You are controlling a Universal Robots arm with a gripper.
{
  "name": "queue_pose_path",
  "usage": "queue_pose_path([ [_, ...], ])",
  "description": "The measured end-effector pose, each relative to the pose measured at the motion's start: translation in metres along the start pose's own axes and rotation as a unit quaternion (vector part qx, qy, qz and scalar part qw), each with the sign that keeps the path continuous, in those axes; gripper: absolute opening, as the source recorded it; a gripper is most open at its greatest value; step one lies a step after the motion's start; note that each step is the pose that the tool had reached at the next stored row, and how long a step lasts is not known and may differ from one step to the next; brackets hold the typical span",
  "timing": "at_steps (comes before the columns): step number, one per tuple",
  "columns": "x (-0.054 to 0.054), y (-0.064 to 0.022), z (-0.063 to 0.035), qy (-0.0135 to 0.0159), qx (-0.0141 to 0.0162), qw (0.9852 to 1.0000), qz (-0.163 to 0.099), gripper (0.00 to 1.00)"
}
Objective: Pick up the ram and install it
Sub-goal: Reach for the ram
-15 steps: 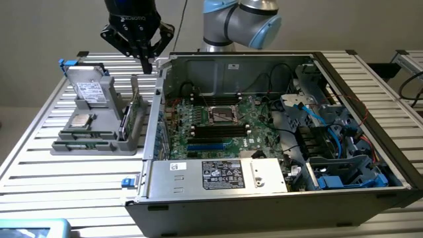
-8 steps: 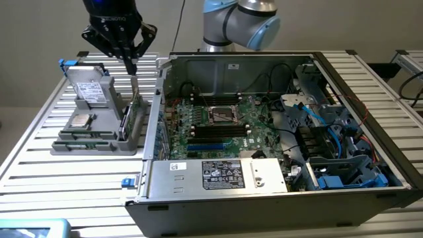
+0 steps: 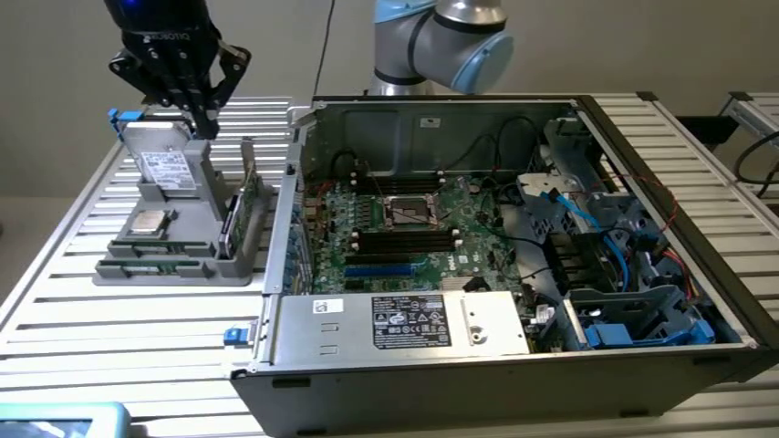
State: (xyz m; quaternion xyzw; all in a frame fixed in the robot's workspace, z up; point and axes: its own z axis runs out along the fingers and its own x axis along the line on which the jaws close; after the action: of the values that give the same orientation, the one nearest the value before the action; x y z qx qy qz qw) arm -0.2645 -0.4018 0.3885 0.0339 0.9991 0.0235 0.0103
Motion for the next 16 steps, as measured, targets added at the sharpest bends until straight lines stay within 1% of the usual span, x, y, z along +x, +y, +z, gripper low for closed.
queue_pose_path([
  [4, 0.016, -0.0028, 0.0007, 0.0, 0.0, 1.0, 0.0, 0.11],
  [9, 0.024, -0.0071, 0.004, 0.0005, -0.0001, 1.0, -0.001, 0.11],
  [11, 0.027, -0.0085, 0.0063, 0.0025, 0.0001, 1.0, -0.002, 0.11],
  [13, 0.03, -0.0096, 0.0087, 0.0054, 0.0003, 1.0, -0.003, 0.11],
  [16, 0.038, -0.0108, 0.0131, 0.0089, 0.0005, 1.0, -0.003, 0.11],
])
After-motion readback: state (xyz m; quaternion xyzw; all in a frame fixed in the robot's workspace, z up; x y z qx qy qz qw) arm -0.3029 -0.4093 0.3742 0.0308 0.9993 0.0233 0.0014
